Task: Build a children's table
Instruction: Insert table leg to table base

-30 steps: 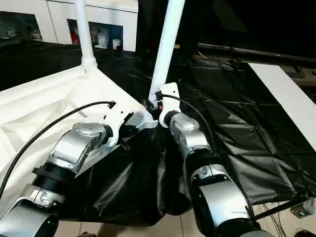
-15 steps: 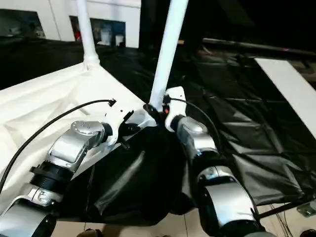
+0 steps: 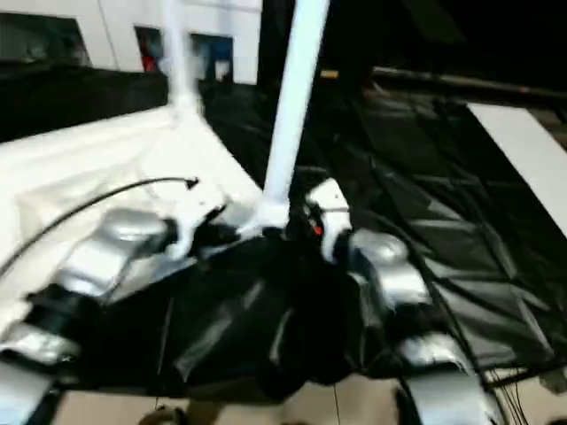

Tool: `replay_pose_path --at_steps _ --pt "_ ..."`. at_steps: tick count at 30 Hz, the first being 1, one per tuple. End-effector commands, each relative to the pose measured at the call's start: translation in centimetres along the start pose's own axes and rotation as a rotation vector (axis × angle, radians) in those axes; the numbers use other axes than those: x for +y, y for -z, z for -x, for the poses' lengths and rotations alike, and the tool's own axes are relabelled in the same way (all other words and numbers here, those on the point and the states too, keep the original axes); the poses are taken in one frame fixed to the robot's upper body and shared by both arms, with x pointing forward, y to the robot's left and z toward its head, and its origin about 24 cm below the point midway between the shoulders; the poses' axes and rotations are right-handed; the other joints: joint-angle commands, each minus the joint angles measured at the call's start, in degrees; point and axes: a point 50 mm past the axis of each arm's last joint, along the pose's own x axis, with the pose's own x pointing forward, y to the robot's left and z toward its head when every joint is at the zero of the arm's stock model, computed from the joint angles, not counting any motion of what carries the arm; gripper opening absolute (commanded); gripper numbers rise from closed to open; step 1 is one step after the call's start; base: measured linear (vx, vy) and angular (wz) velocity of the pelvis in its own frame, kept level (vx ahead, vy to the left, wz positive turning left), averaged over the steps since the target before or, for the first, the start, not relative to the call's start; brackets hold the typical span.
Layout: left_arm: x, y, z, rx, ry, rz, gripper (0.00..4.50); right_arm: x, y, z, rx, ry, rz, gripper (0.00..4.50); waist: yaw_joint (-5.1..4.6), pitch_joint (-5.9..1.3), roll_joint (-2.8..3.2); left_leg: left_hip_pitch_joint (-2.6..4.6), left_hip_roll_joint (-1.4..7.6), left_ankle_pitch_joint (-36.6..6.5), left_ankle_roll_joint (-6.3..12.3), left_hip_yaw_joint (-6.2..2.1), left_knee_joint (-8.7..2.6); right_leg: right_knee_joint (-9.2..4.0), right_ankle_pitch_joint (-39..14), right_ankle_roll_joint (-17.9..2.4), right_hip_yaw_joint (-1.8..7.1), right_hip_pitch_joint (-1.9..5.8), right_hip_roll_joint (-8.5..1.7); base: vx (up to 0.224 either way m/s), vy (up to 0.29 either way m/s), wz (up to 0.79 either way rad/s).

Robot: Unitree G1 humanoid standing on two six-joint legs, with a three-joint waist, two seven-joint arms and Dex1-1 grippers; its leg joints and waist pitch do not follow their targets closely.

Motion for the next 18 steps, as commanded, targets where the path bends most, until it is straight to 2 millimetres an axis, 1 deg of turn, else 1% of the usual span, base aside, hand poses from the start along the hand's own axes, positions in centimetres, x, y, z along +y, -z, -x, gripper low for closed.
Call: replay_pose_path --at_steps 1,2,3,5,6,7,8,10,12,13,14,15,16,18 --pt "-1.8 -1.2 -0.5 -0.068 0.203 -0.123 0.0 0.2 -0.6 0.6 -0.004 -0.038 0.051 3.82 -0.01 -4.65 0.77 1.34 2.25 -2.4 4.35 -0.08 -2.53 -2.87 6.56 -14.19 3.72 3.11 -4.52 0.0 0.0 0.0" --pt "-1.8 -0.9 -0.2 -0.043 0.228 -0.14 0.0 0.5 -0.6 0.8 -0.002 -0.061 0.066 3.82 0.22 -4.61 1.02 1.52 2.25 -3.53 4.01 0.01 -2.56 -2.92 5.92 -14.3 3.71 2.92 -4.42 0.0 0.0 0.0" --pt "-1.9 -0.6 0.0 -0.029 0.248 -0.142 0.0 0.8 -0.6 1.0 0.002 -0.085 0.073 3.82 0.26 -4.54 1.03 1.47 2.32 -4.11 3.77 0.05 -2.6 -2.92 5.37 -14.09 3.74 2.87 -4.49 0.0 0.0 0.0" --pt "-1.8 -0.4 0.3 -0.023 0.26 -0.145 0.0 1.3 -0.5 1.2 0.011 -0.128 0.085 3.82 0.58 -4.44 1.06 1.45 2.42 -6.24 2.35 -0.08 -2.81 -3.09 2.26 -13.33 3.72 2.86 -4.56 0.0 0.0 0.0" --pt "-1.7 -0.4 0.4 -0.031 0.259 -0.144 0.0 1.8 -0.4 1.3 0.022 -0.161 0.097 3.82 0.58 -4.43 1.01 1.44 2.44 -6.81 1.97 -0.04 -2.79 -3.09 1.45 -13.2 3.75 2.8 -4.61 0.0 0.0 0.0" --pt "-1.6 -0.4 0.4 -0.037 0.258 -0.145 0.0 2.1 -0.3 1.3 0.029 -0.182 0.105 3.82 0.77 -4.42 1.11 1.5 2.48 -8.12 1.13 -0.07 -2.87 -3.27 -0.35 -12.73 3.75 2.82 -4.64 0.0 0.0 0.0" --pt "-1.5 -0.4 0.6 -0.041 0.263 -0.156 0.0 2.7 0.0 1.4 0.052 -0.221 0.118 3.82 0.83 -4.31 1.08 1.43 2.43 -9.24 0.53 -0.1 -2.96 -3.41 -1.95 -12.4 3.79 2.76 -4.66 0.0 0.0 0.0" --pt "-1.4 -0.3 0.7 -0.041 0.268 -0.16 0.0 3.2 0.2 1.5 0.066 -0.255 0.126 3.82 1.02 -4.44 0.97 1.26 2.4 -9.76 0.05 -0.16 -2.92 -3.43 -2.9 -11.67 3.86 2.91 -4.83 0.0 0.0 0.0" --pt "-1.2 -0.3 0.9 -0.041 0.269 -0.163 0.0 3.3 0.3 1.5 0.069 -0.26 0.121 3.82 1.08 -4.49 0.83 1.3 2.3 -9.45 -0.07 -0.15 -2.86 -3.4 -3.06 -11.39 3.87 2.81 -4.74 0.0 0.0 0.0" --pt "-1.1 -0.2 1.0 -0.041 0.271 -0.166 0.0 3.4 0.4 1.5 0.069 -0.26 0.113 3.82 1.14 -4.55 0.82 1.15 2.23 -9.0 0.0 -0.15 -2.77 -3.31 -2.67 -11.41 3.9 2.89 -4.81 0.0 0.0 0.0" --pt "-1.1 -0.2 1.0 -0.041 0.272 -0.168 0.0 3.5 0.4 1.5 0.068 -0.261 0.108 3.82 1.21 -4.63 0.67 1.19 2.26 -8.27 0.12 -0.16 -2.71 -3.13 -1.9 -11.42 3.87 2.89 -4.75 0.0 0.0 0.0" --pt "-1.1 -0.2 1.0 -0.041 0.272 -0.168 0.0 3.5 0.4 1.5 0.068 -0.261 0.108 3.82 1.25 -4.67 0.68 1.14 2.19 -7.75 0.27 -0.18 -2.64 -3.04 -1.25 -11.44 3.85 2.92 -4.7 0.0 0.0 0.0" --pt "-1.0 -0.1 1.1 -0.043 0.27 -0.171 0.0 3.5 0.4 1.5 0.068 -0.261 0.103 3.57 1.23 -4.77 0.72 1.13 2.17 -6.94 0.47 -0.16 -2.56 -2.88 0.05 -11.66 3.81 2.92 -4.66 0.0 0.0 0.0" --pt "-0.9 -0.1 1.2 -0.044 0.27 -0.172 0.0 3.5 0.4 1.5 0.067 -0.262 0.097 3.49 1.26 -4.85 0.57 1.1 2.1 -5.77 0.92 -0.12 -2.41 -2.64 1.92 -12.03 3.78 2.98 -4.58 0.0 0.0 0.0"
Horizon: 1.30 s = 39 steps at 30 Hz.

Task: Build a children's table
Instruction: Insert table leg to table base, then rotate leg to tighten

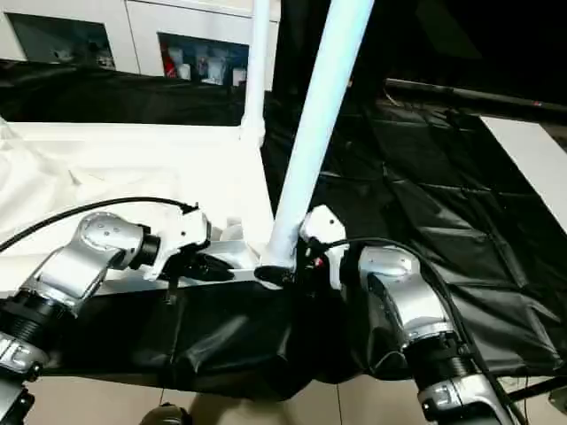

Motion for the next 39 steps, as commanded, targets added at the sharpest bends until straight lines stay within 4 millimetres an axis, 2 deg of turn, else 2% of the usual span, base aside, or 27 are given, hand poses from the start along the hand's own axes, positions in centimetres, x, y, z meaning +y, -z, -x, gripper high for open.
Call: replay_pose_path --at_steps 1,2,6,8,9,17,21,23,25,26,29,31,32,34,35,36,38,39 --pt "0.3 -1.4 0.0 -0.056 0.022 -0.054 0.0 0.4 0.2 0.0 0.011 -0.026 -0.008 3.44 -0.39 -4.8 0.6 0.97 1.93 -5.36 1.44 -0.21 -3.11 -3.43 2.37 -12.29 3.65 2.85 -4.4 0.0 0.0 0.0" --pt "0.3 -1.4 0.0 -0.057 0.022 -0.053 0.0 0.4 0.2 0.0 0.012 -0.026 -0.01 3.44 -0.33 -4.8 0.6 0.94 1.92 -5.44 1.55 -0.2 -3.08 -3.45 2.07 -12.32 3.65 2.9 -4.46 0.0 0.0 0.0" --pt "0.4 -1.3 0.1 -0.058 0.022 -0.054 0.0 0.3 0.4 0.0 0.024 -0.022 -0.009 2.92 -0.31 -4.84 0.62 0.98 1.99 -5.78 1.3 -0.25 -3.08 -3.39 1.44 -12.23 3.6 2.89 -4.45 0.0 0.0 0.0" --pt "0.4 -1.2 0.1 -0.057 0.021 -0.055 0.0 0.3 0.5 0.0 0.032 -0.021 -0.006 2.92 -0.26 -4.89 0.6 0.94 1.97 -5.66 1.31 -0.24 -3.01 -3.34 1.71 -12.27 3.62 2.95 -4.48 0.0 0.0 0.0" --pt "0.4 -1.2 0.1 -0.056 0.021 -0.056 0.0 0.3 0.6 0.0 0.042 -0.019 -0.001 2.71 -0.26 -4.86 0.58 0.96 1.95 -5.68 1.35 -0.23 -3.0 -3.37 1.6 -12.24 3.6 2.9 -4.45 0.0 0.0 0.0" --pt "0.5 -0.9 0.0 -0.057 0.015 -0.048 0.0 0.4 1.7 -0.2 0.072 0.009 -0.015 2.57 -0.3 -4.77 0.59 0.94 1.97 -7.34 0.58 -0.29 -3.0 -3.49 -1.24 -11.77 3.65 2.82 -4.54 0.0 0.0 0.0" --pt "0.9 -0.7 -0.6 -0.068 -0.047 -0.005 0.0 -0.5 2.9 -0.4 0.061 0.155 -0.117 2.56 -0.51 -4.53 0.63 0.95 1.96 -9.83 -0.27 -0.34 -3.16 -3.95 -5.52 -11.2 3.69 2.59 -4.63 0.0 0.0 0.0" --pt "1.4 -0.9 -1.2 -0.084 -0.105 0.043 0.0 -1.2 3.7 -0.6 0.054 0.267 -0.221 2.56 -0.8 -4.29 0.65 1.16 2.01 -13.72 -1.82 -0.53 -3.44 -4.61 -12.82 -10.17 3.71 2.29 -4.83 0.0 0.0 0.0" --pt "1.7 -1.2 -1.5 -0.098 -0.137 0.07 0.0 -1.4 3.9 -0.8 0.05 0.303 -0.26 2.56 -0.94 -4.39 0.56 1.15 2.08 -14.84 -2.49 -0.72 -3.5 -4.78 -15.46 -9.17 3.73 2.39 -4.94 0.0 0.0 0.0" --pt "1.7 -1.4 -1.8 -0.105 -0.148 0.08 0.0 -1.5 4.1 -1.0 0.05 0.332 -0.291 2.56 -1.09 -4.31 0.65 1.22 2.09 -15.24 -2.51 -0.73 -3.51 -4.9 -15.58 -9.12 3.75 2.13 -4.87 0.0 0.0 0.0" --pt "2.0 -2.0 -2.8 -0.11 -0.19 0.116 0.0 -1.5 4.6 -2.0 0.062 0.399 -0.355 2.56 -1.69 -4.4 0.75 1.11 1.98 -15.46 -2.61 -0.75 -3.46 -4.91 -15.34 -9.23 3.8 2.05 -4.85 0.0 0.0 0.0" --pt "2.1 -2.2 -3.3 -0.111 -0.209 0.135 0.0 -1.5 4.8 -2.5 0.077 0.43 -0.37 2.56 -1.73 -4.43 0.65 1.05 1.95 -15.16 -2.55 -0.8 -3.45 -4.91 -15.1 -9.14 3.76 2.14 -4.81 0.0 0.0 0.0" --pt "2.7 -2.7 -4.2 -0.11 -0.296 0.192 0.0 -2.0 5.1 -3.5 0.112 0.528 -0.413 2.56 -2.07 -4.44 0.98 0.93 1.93 -15.03 -2.74 -0.77 -3.47 -4.77 -14.56 -9.47 3.81 2.03 -4.75 0.0 0.0 0.0" --pt "3.0 -3.1 -4.9 -0.105 -0.36 0.242 0.0 -2.3 5.3 -4.2 0.135 0.605 -0.456 2.56 -2.39 -4.39 0.96 1.12 1.74 -15.98 -3.44 -0.8 -3.46 -4.92 -15.88 -9.63 3.76 1.86 -4.67 0.0 0.0 0.0" --pt "3.2 -3.3 -5.4 -0.1 -0.41 0.268 0.0 -2.6 5.3 -4.6 0.137 0.667 -0.493 2.56 -2.64 -4.6 0.94 1.1 1.85 -16.07 -3.72 -0.85 -3.41 -4.77 -15.61 -9.76 3.82 1.92 -4.83 0.0 0.0 0.0" --pt "3.3 -3.4 -5.6 -0.096 -0.425 0.275 0.0 -2.7 5.2 -4.8 0.136 0.689 -0.507 2.56 -2.71 -4.62 0.7 1.21 1.87 -16.12 -3.68 -0.82 -3.34 -4.85 -15.43 -9.83 3.79 1.83 -4.81 0.0 0.0 0.0" --pt "3.5 -3.7 -6.1 -0.088 -0.477 0.289 0.0 -2.9 5.0 -5.4 0.126 0.728 -0.543 2.56 -2.76 -4.61 0.75 1.01 1.63 -15.27 -2.69 -0.67 -3.2 -4.96 -13.71 -9.39 3.86 1.95 -4.62 0.0 0.0 0.0" --pt "3.5 -3.8 -6.3 -0.08 -0.489 0.289 0.0 -2.9 4.8 -5.7 0.122 0.732 -0.542 2.56 -2.74 -4.64 0.55 0.99 1.59 -15.11 -2.39 -0.64 -3.17 -5.04 -13.55 -9.09 3.83 2.0 -4.57 0.0 0.0 0.0"
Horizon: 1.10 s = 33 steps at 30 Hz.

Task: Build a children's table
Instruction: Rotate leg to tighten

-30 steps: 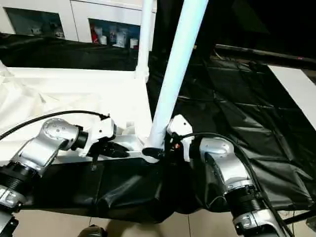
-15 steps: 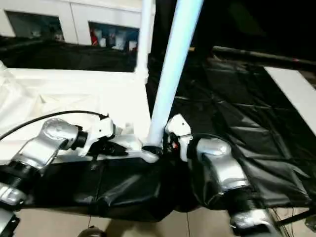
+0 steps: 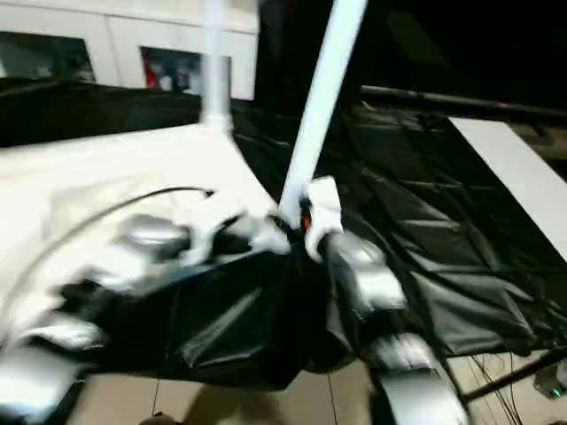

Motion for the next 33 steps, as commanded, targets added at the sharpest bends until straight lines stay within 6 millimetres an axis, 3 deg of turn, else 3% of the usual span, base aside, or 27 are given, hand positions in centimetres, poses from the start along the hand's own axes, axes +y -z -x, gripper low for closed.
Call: replay_pose_path --at_steps 1,9,12,13,14,15,22,23,25,29,33 --pt "0.5 -1.6 0.1 -0.06 -0.063 0.001 0.0 0.3 4.7 0.3 0.183 0.026 -0.089 2.56 0.19 -3.57 0.75 0.53 1.57 -14.82 -1.67 -0.59 -4.06 -5.78 -13.47 -8.73 3.41 1.91 -4.48 0.0 0.0 0.0" --pt "1.3 -1.2 0.3 -0.018 -0.119 -0.047 0.0 1.6 3.2 -0.4 0.1 -0.082 -0.095 2.56 -0.06 -3.42 0.81 0.78 1.8 -18.92 -1.92 -0.86 -4.49 -6.32 -17.88 -7.5 3.28 1.44 -4.46 0.0 0.0 0.0" --pt "1.5 -1.1 0.6 -0.015 -0.113 -0.059 0.0 1.5 2.3 -0.4 0.056 -0.134 -0.102 3.25 0.06 -3.44 0.73 0.66 1.79 -18.68 -1.23 -0.83 -4.51 -6.37 -17.53 -7.56 3.36 1.51 -4.49 0.0 0.0 0.0" --pt "1.6 -1.1 0.7 -0.02 -0.094 -0.073 0.0 1.3 1.9 -0.2 0.045 -0.163 -0.082 3.26 0.04 -3.59 0.98 0.42 1.76 -17.97 -1.12 -0.9 -4.5 -6.19 -16.61 -7.7 3.35 1.77 -4.53 0.0 0.0 0.0" --pt "1.6 -1.0 1.0 -0.019 -0.061 -0.083 0.0 1.1 1.4 0.1 0.035 -0.208 -0.025 3.33 0.05 -3.64 0.73 -0.08 1.68 -16.3 -0.83 -0.98 -4.58 -6.16 -15.32 -7.44 3.17 2.29 -4.37 0.0 0.0 0.0" --pt "1.7 -0.9 1.2 -0.017 -0.038 -0.089 0.0 0.9 1.2 0.3 0.032 -0.239 0.015 3.33 0.15 -3.77 0.83 -0.04 1.74 -15.69 -0.66 -0.89 -4.5 -6.05 -14.21 -7.52 3.22 2.2 -4.4 0.0 0.0 0.0" --pt "1.4 0.2 2.8 -0.012 0.183 -0.178 0.0 -1.2 1.2 3.6 0.056 -0.475 0.216 3.49 0.82 -4.1 0.81 0.18 1.88 -9.87 1.9 -0.57 -4.02 -5.2 -3.73 -10.35 3.13 2.43 -4.21 0.0 0.0 0.0" --pt "1.3 0.3 3.0 -0.013 0.211 -0.184 0.0 -1.4 1.3 3.8 0.059 -0.486 0.229 3.49 0.77 -4.1 1.02 0.24 1.94 -9.57 1.88 -0.53 -4.03 -5.05 -2.6 -10.98 3.15 2.36 -4.27 0.0 0.0 0.0" --pt "0.7 0.7 3.9 -0.023 0.342 -0.258 0.0 -1.8 1.2 4.6 0.062 -0.517 0.268 3.49 0.87 -4.11 0.85 0.24 1.95 -8.95 2.09 -0.5 -4.02 -4.82 -0.74 -12.17 3.08 2.5 -4.24 0.0 0.0 0.0" --pt "0.3 1.4 5.0 0.008 0.468 -0.284 0.0 -1.6 1.3 5.4 0.066 -0.576 0.322 3.49 1.47 -4.06 1.21 0.84 2.22 -9.14 1.72 -0.29 -4.12 -4.73 -0.12 -13.23 3.12 2.21 -4.32 0.0 0.0 0.0" --pt "0.3 1.4 5.0 0.008 0.468 -0.284 0.0 -1.6 1.3 5.4 0.066 -0.576 0.322 3.49 2.17 -3.66 1.32 1.09 2.34 -13.38 0.01 -0.21 -4.51 -5.33 -5.94 -12.45 3.22 1.91 -4.53 0.0 0.0 0.0"
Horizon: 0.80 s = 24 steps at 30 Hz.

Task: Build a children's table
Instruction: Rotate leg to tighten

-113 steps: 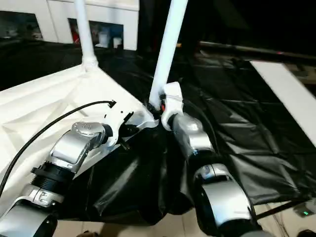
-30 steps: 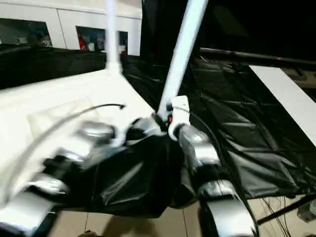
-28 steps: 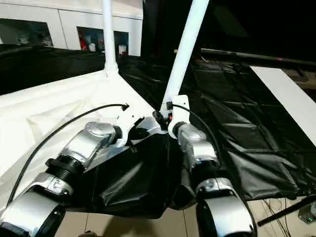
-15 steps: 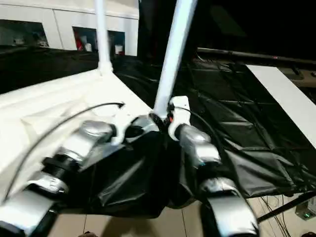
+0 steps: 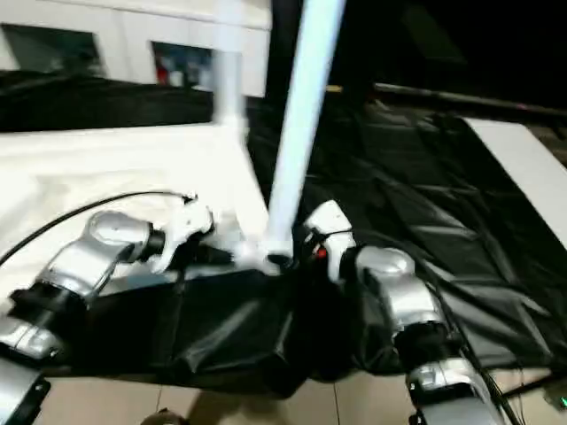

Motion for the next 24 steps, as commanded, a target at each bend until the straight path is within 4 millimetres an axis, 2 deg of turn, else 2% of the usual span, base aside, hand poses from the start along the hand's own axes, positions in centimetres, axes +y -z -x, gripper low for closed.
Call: replay_pose_path --at_steps 1,2,3,7,15,24 --pt "-0.65 -1.17 -0.87 -0.021 0.072 -0.056 0.0 -0.42 -0.33 0.62 -0.004 0.024 0.025 3.49 -0.56 -3.49 1.16 1.56 2.3 -14.06 -0.68 -0.27 -3.98 -4.6 -7.35 -12.01 3.61 2.12 -4.6 0.0 0.0 0.0" --pt "-0.65 -1.17 -0.87 -0.021 0.072 -0.056 0.0 -0.42 -0.33 0.62 -0.004 0.024 0.025 3.49 -0.62 -3.55 1.07 1.3 2.26 -13.99 -1.03 -0.42 -4.06 -4.56 -7.94 -11.41 3.59 2.34 -4.62 0.0 0.0 0.0" --pt "-0.65 -1.17 -0.87 -0.021 0.072 -0.056 0.0 -0.42 -0.33 0.62 -0.004 0.024 0.025 3.49 -0.58 -3.61 1.06 1.35 2.23 -13.82 -1.07 -0.38 -4.02 -4.57 -7.79 -11.24 3.61 2.3 -4.61 0.0 0.0 0.0" --pt "-0.65 -1.17 -0.87 -0.021 0.072 -0.056 0.0 -0.42 -0.33 0.62 -0.004 0.024 0.025 3.49 -0.57 -3.75 0.99 1.13 2.1 -11.17 -0.59 -0.34 -3.83 -4.18 -4.25 -11.3 3.61 2.46 -4.5 0.0 0.0 0.0" --pt "-0.65 -1.17 -0.87 -0.021 0.072 -0.056 0.0 -0.42 -0.33 0.62 -0.004 0.024 0.025 3.49 -0.55 -3.72 0.98 1.15 2.09 -11.6 -0.58 -0.32 -3.81 -4.34 -5.38 -11.12 3.59 2.46 -4.53 0.0 0.0 0.0" --pt "-0.65 -1.17 -0.87 -0.021 0.072 -0.056 0.0 -0.42 -0.33 0.62 -0.004 0.024 0.025 3.49 -0.54 -3.8 0.99 1.14 2.07 -10.89 -0.45 -0.32 -3.75 -4.17 -4.18 -11.35 3.57 2.52 -4.49 0.0 0.0 0.0"
